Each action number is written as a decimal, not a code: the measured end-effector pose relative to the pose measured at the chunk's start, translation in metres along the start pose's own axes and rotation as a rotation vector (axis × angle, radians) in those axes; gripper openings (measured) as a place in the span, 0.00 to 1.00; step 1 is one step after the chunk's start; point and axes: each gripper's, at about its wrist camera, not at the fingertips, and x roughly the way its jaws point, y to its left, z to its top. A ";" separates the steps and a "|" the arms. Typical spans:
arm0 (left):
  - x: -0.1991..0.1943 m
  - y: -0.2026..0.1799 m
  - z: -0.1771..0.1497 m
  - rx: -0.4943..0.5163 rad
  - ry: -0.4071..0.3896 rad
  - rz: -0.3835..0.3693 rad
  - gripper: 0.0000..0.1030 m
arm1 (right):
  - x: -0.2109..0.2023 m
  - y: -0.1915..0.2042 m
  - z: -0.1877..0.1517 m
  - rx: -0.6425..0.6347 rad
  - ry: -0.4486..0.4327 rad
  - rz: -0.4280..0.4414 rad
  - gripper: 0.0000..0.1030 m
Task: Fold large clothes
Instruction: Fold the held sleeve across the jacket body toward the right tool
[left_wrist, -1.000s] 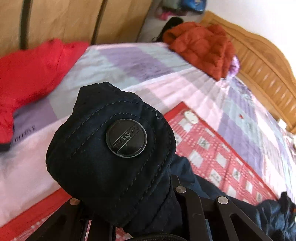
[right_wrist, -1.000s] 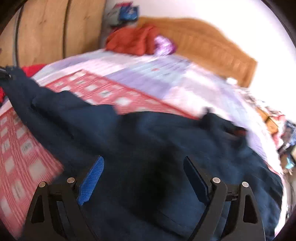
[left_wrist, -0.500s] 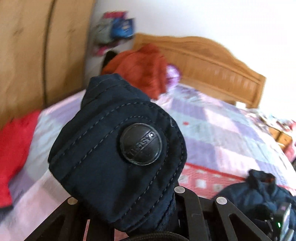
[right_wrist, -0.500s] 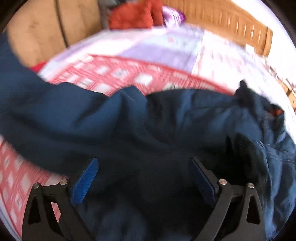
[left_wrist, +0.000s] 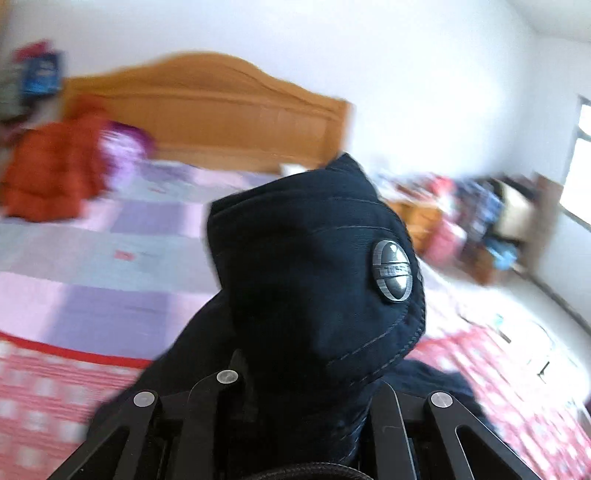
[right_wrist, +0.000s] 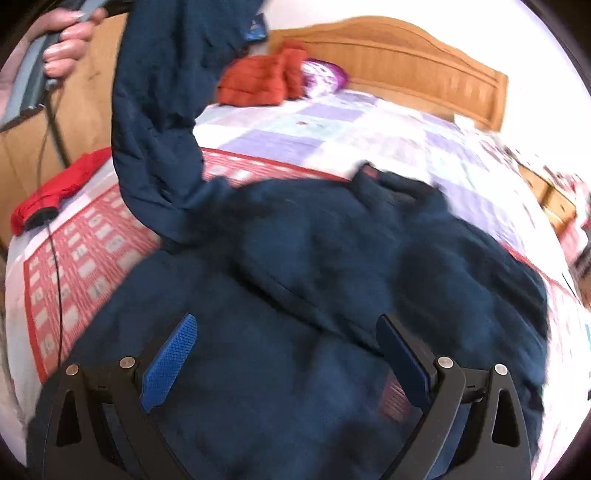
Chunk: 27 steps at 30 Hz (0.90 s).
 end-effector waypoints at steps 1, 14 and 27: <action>0.019 -0.024 -0.009 0.020 0.028 -0.028 0.13 | -0.010 -0.017 -0.009 0.010 0.003 -0.020 0.96; 0.188 -0.165 -0.174 0.246 0.328 0.036 0.13 | -0.077 -0.151 -0.117 0.161 0.079 -0.196 0.96; 0.152 -0.172 -0.159 0.128 0.299 -0.112 0.44 | -0.066 -0.170 -0.076 0.271 -0.004 -0.224 0.97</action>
